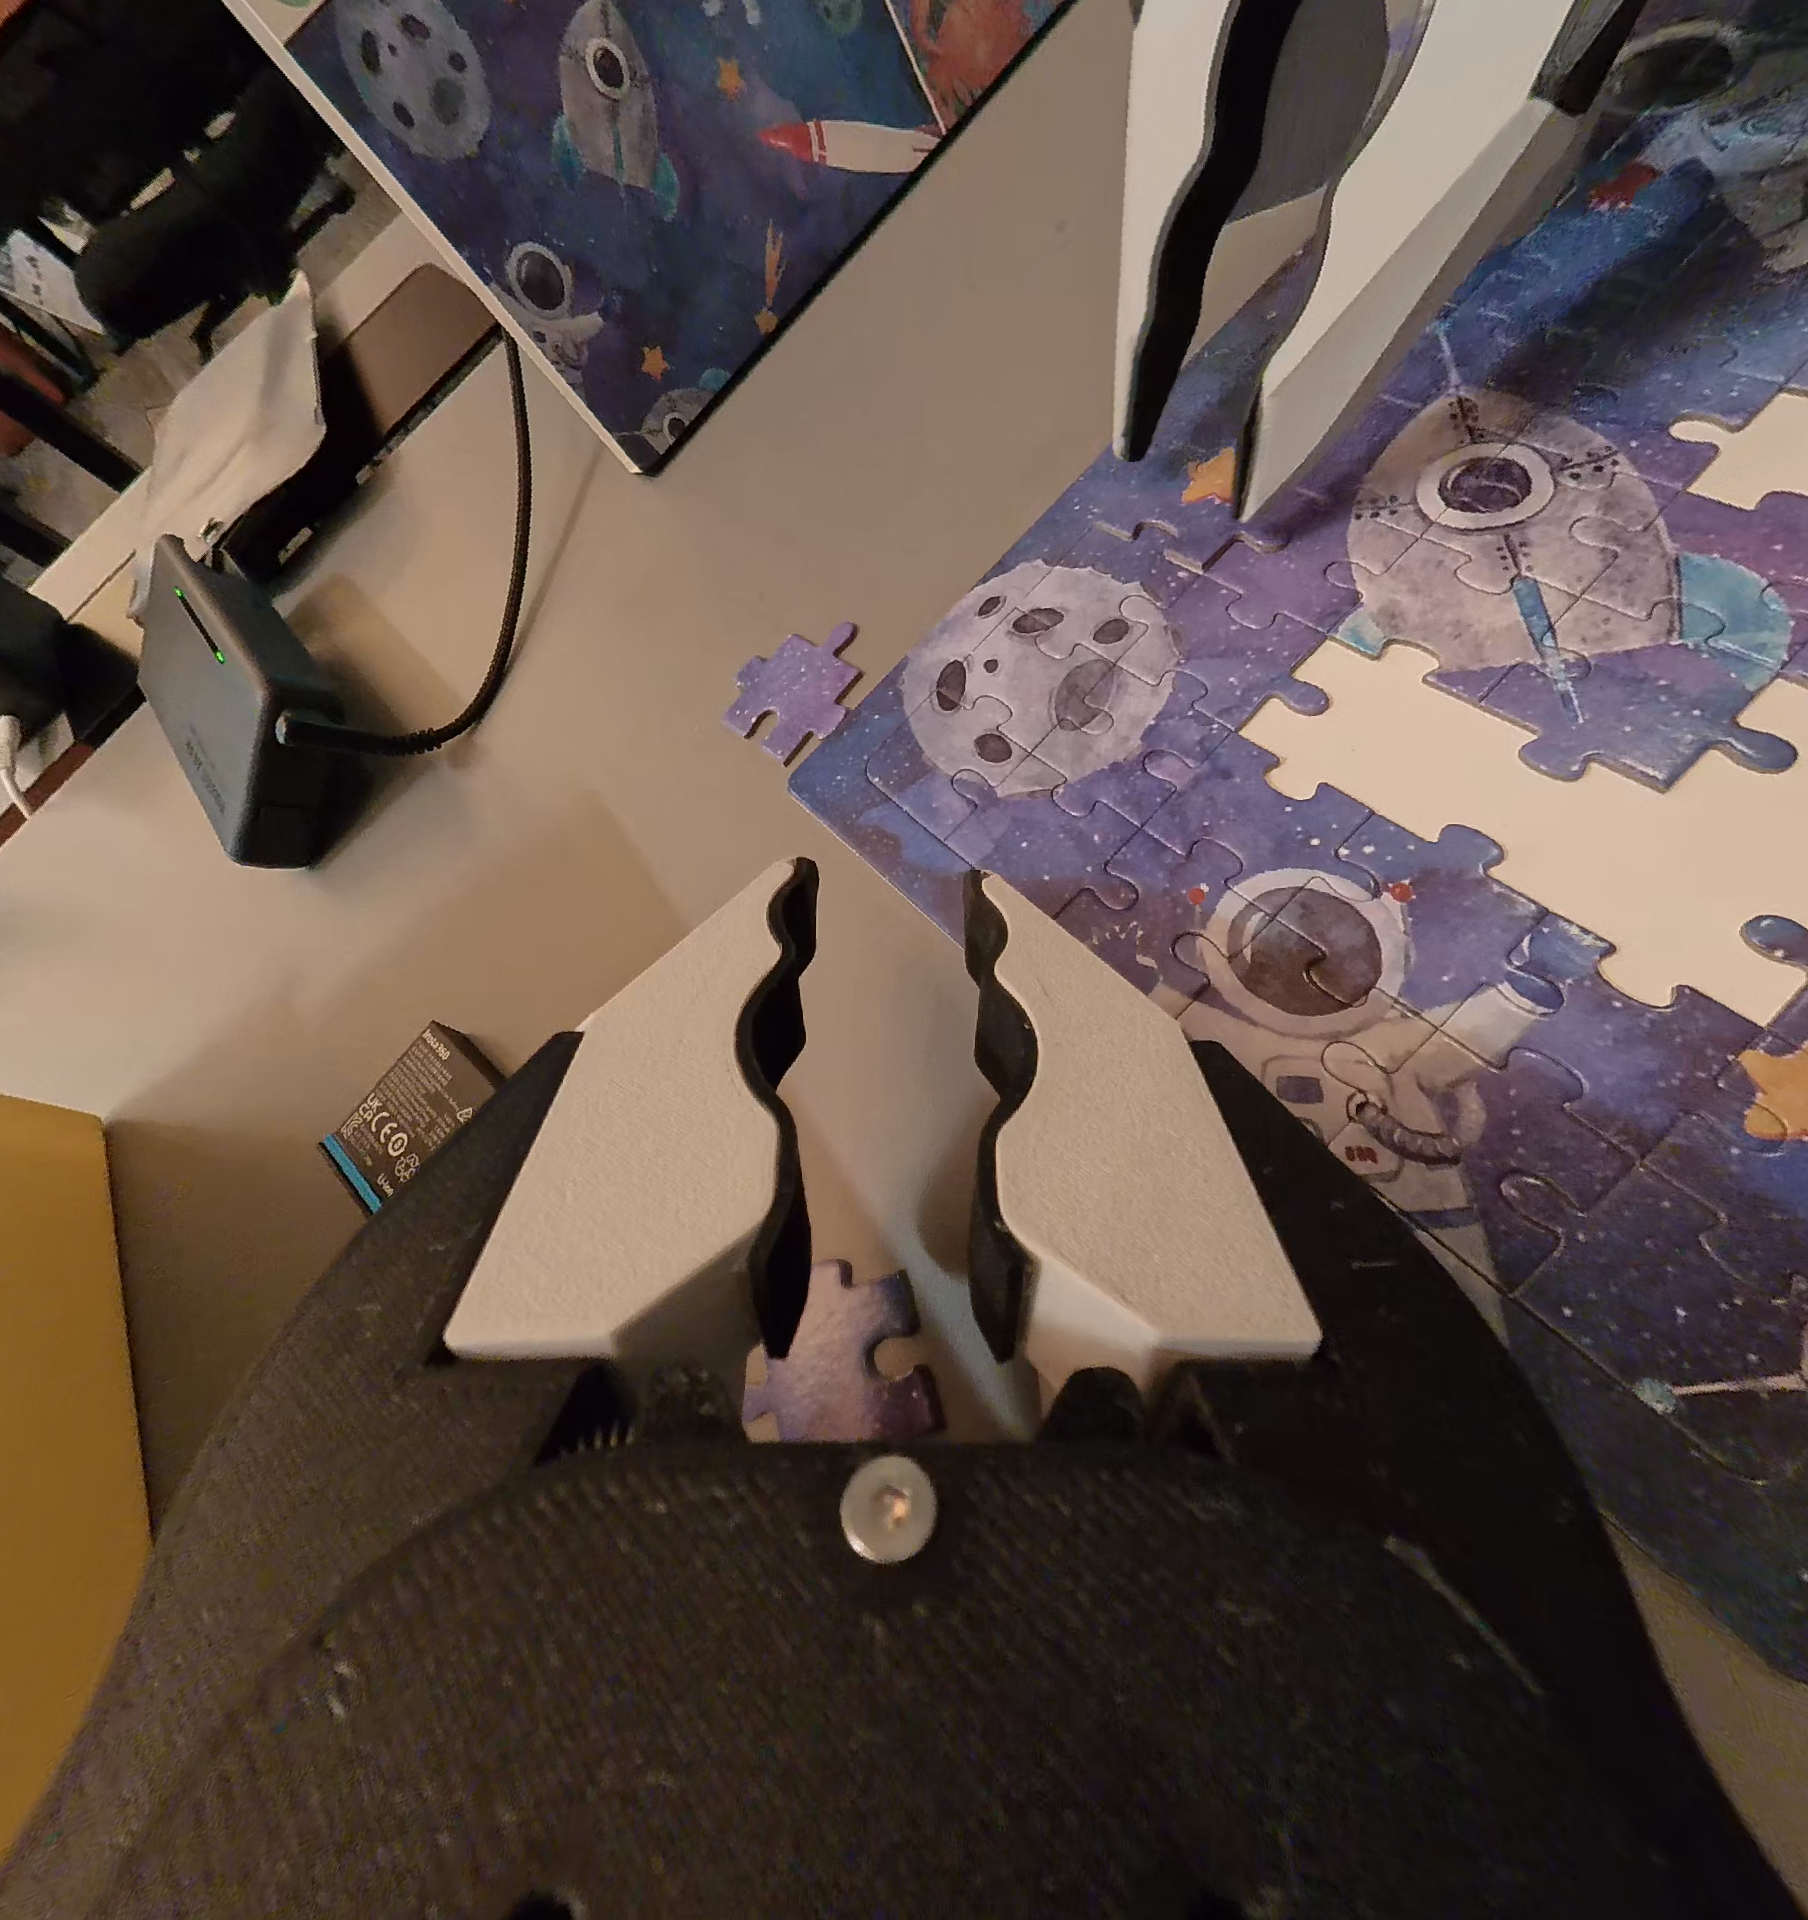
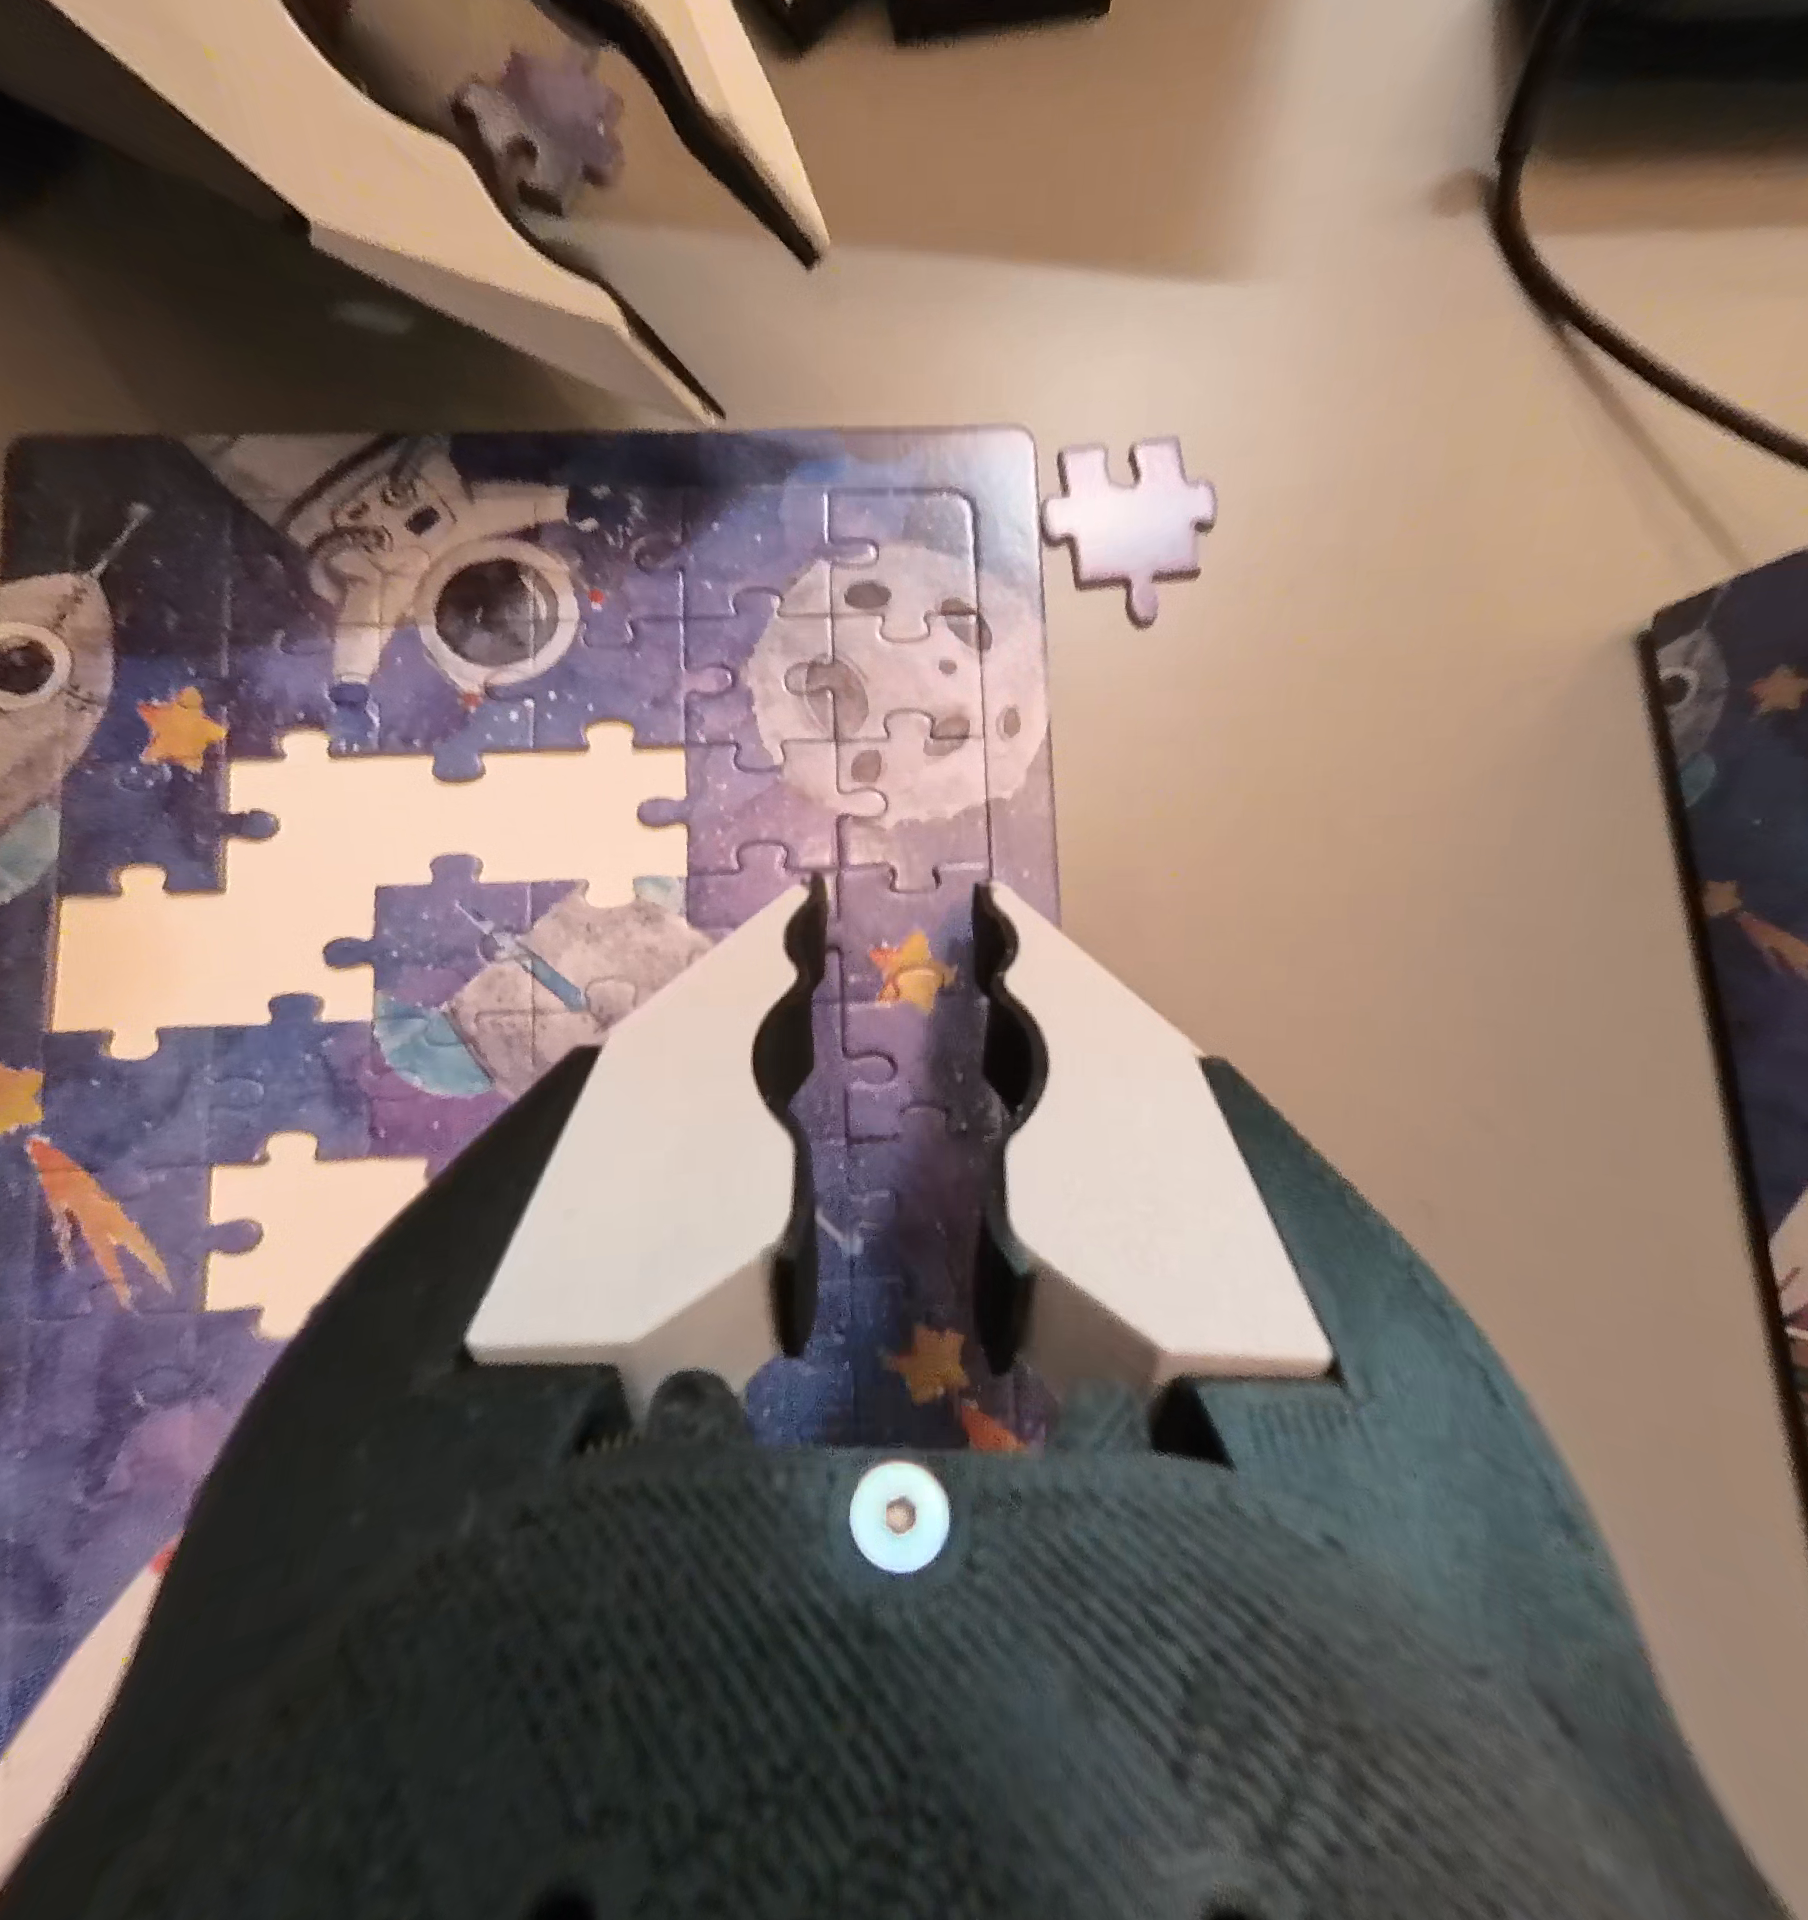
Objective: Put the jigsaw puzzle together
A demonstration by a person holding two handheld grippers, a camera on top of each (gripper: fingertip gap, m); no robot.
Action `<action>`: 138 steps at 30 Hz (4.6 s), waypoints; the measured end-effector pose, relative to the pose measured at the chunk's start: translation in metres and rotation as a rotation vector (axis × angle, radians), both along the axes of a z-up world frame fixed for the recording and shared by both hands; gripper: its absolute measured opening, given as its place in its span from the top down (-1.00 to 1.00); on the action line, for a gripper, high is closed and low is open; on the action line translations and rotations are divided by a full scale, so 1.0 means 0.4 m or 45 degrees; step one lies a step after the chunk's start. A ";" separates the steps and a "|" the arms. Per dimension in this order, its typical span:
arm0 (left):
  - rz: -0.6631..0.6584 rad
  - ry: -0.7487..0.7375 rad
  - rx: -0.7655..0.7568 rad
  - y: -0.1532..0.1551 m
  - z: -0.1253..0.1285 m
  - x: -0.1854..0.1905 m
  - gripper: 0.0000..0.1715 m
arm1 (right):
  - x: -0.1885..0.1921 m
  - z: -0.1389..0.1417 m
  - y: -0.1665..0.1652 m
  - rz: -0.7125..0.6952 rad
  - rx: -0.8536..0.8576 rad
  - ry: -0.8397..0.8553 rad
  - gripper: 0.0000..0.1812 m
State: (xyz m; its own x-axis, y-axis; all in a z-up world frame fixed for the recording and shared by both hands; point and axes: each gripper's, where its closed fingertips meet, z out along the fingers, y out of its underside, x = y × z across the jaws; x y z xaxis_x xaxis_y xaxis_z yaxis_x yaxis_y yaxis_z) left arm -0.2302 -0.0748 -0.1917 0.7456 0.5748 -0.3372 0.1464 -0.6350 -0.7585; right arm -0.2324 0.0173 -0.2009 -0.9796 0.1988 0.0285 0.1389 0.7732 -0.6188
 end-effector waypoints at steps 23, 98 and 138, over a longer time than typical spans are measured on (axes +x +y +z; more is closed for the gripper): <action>-0.003 0.010 0.000 0.001 0.002 0.002 0.70 | -0.005 -0.022 0.001 -0.057 0.049 -0.051 0.69; -0.338 -0.269 0.132 0.230 0.054 0.056 1.00 | 0.000 0.011 0.096 -0.372 -0.212 -0.021 1.00; -0.182 -0.508 -0.007 0.138 -0.050 -0.050 1.00 | 0.028 -0.022 0.278 -0.529 -0.083 -0.073 1.00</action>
